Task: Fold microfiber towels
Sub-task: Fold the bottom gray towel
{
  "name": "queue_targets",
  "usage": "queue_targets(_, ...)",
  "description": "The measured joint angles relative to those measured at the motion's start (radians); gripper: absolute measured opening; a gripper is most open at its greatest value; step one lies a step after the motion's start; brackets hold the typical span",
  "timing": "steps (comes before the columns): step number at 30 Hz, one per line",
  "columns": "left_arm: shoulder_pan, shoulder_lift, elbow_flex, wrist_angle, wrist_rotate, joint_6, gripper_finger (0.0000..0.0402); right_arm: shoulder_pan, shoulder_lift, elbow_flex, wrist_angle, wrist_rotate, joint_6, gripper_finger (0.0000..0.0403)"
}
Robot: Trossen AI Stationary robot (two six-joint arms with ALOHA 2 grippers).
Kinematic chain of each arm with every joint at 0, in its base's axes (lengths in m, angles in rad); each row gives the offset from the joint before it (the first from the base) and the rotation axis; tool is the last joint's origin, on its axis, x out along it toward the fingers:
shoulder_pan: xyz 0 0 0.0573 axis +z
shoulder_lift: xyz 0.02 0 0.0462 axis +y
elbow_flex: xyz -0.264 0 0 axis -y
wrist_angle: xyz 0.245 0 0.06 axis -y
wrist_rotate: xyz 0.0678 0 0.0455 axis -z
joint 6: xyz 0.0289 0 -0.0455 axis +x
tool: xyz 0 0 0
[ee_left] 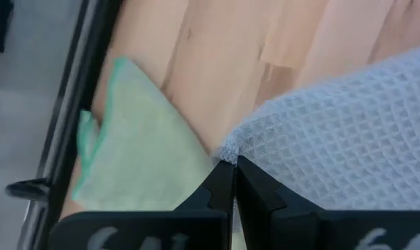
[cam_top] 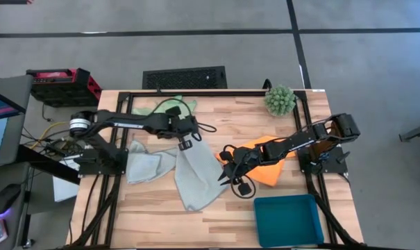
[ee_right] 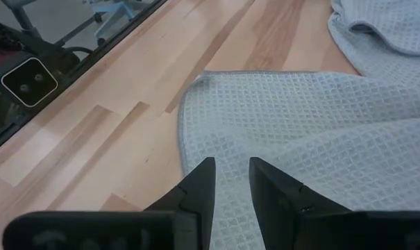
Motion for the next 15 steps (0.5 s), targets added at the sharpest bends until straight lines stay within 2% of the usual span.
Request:
queue_targets(7, 0.002, 0.057, 0.002, 0.020, 0.016, 0.001, 0.0007, 0.000, 0.000, 0.000, -0.007, 0.000, -0.002, 0.0113)
queue_targets(15, 0.002, 0.055, 0.003, 0.020, 0.051, 0.043, 0.0066, 0.000, 0.000, 0.000, -0.013, 0.000, -0.003, 0.0113)
